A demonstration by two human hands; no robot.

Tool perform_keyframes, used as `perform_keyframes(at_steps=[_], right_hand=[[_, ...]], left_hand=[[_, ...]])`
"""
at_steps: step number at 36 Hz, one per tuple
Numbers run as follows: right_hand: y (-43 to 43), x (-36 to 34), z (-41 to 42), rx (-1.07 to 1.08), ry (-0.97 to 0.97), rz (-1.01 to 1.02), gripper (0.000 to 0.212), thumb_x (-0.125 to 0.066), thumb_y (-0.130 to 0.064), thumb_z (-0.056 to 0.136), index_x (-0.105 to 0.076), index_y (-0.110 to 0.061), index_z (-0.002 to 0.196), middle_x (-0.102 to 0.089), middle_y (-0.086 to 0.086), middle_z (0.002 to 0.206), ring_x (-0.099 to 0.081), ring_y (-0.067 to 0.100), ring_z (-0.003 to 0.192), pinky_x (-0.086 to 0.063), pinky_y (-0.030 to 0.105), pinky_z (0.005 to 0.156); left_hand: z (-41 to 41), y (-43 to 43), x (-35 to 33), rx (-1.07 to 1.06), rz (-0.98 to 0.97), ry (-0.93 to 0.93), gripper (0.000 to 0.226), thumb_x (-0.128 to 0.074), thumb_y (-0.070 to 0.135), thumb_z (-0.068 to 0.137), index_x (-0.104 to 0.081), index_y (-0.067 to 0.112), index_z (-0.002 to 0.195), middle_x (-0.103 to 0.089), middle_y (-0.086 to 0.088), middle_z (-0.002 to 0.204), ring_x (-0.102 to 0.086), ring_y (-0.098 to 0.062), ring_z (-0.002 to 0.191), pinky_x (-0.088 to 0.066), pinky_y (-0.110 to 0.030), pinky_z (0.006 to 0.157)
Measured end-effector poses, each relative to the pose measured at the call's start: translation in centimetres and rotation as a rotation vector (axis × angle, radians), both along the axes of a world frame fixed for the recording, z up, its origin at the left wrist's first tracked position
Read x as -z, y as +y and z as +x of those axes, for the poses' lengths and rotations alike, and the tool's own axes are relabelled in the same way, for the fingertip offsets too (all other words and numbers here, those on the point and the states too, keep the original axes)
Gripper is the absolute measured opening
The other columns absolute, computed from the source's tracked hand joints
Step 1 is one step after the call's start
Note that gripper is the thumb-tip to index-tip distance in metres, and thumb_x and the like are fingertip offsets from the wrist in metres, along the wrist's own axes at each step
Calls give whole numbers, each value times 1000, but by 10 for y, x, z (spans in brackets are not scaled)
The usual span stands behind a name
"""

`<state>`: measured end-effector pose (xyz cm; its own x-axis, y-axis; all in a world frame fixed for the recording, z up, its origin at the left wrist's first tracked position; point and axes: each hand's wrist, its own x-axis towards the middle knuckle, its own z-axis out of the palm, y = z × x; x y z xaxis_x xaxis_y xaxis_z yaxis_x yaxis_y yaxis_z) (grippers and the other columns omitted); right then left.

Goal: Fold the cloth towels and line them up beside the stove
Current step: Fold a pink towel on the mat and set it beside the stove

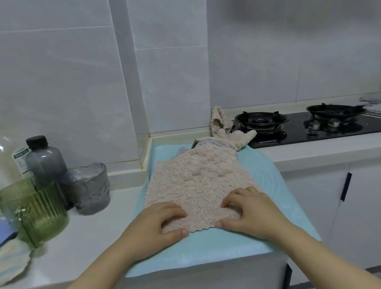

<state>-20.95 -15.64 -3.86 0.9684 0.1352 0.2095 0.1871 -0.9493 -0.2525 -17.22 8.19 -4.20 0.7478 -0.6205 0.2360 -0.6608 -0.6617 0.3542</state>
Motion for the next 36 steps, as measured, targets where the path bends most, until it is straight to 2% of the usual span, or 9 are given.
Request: perform_keyframes(at_steps=[5, 7, 13, 16, 19, 24, 27, 30, 36], right_hand=[[2, 6, -5, 18, -168, 4, 28, -51, -43, 90, -64, -23, 105, -62, -9, 104, -49, 15, 104, -36, 26, 85], [1, 7, -6, 33, -211, 35, 21, -49, -27, 90, -63, -20, 104, -64, -5, 100, -51, 18, 101, -37, 27, 83], [-1, 9, -5, 174, -302, 41, 26, -44, -5, 84, -56, -16, 104, -59, -2, 93, -48, 19, 92, -26, 26, 74], [-2, 15, -2, 266, -365, -9, 26, -55, 3, 75, -61, -14, 93, -62, -1, 88, -52, 24, 87, -29, 29, 74], [-1, 22, 0, 316, -538, -77, 26, -60, 6, 60, -61, -16, 74, -62, -3, 70, -58, 24, 69, -39, 31, 68], [2, 19, -1, 304, -524, -114, 27, -35, -18, 72, -61, -19, 76, -56, -5, 63, -52, 20, 59, -44, 31, 63], [3, 17, -2, 312, -379, -118, 18, -47, -26, 79, -59, -16, 86, -57, -1, 76, -52, 23, 73, -40, 35, 73], [1, 13, -3, 300, -269, -117, 24, -45, -38, 90, -50, -20, 104, -55, -3, 97, -46, 20, 94, -30, 32, 85], [-1, 13, -5, 315, -301, -40, 23, -43, -21, 91, -50, -22, 113, -55, -3, 102, -46, 20, 100, -27, 30, 90]], left_hand=[[-5, 1, 6, -130, -76, -153, 47, -42, 51, 82, -67, 20, 106, -63, 16, 99, -52, 2, 92, -38, -8, 80], [-5, 2, 7, -203, -97, -169, 25, -52, 24, 90, -65, 19, 111, -64, 12, 105, -54, -5, 96, -34, -2, 74], [-4, 2, 9, -371, -161, -176, 30, -47, -1, 81, -56, 15, 104, -56, 6, 96, -46, -12, 84, -33, -6, 65], [-4, 3, 10, -424, -177, -166, 30, -45, -8, 76, -51, 15, 93, -54, 2, 90, -45, -18, 81, -31, -10, 61], [-7, 3, 10, -451, -179, -186, 31, -42, -10, 76, -43, 18, 88, -50, 0, 86, -42, -19, 78, -29, -16, 58], [-13, 2, 6, -426, -205, -144, 19, -52, 17, 89, -49, 20, 108, -56, 2, 98, -50, -18, 88, -33, -27, 66], [-12, 0, 5, -395, -150, -112, 42, -59, 35, 87, -45, 26, 126, -56, 5, 112, -52, -16, 104, -32, -22, 73], [-12, 0, 5, -429, -146, -131, 45, -59, 31, 87, -44, 27, 129, -57, 2, 117, -53, -17, 107, -35, -24, 74], [-13, 1, 5, -463, -241, -176, 31, -50, 18, 92, -53, 21, 123, -61, -1, 112, -56, -20, 102, -36, -25, 74]])
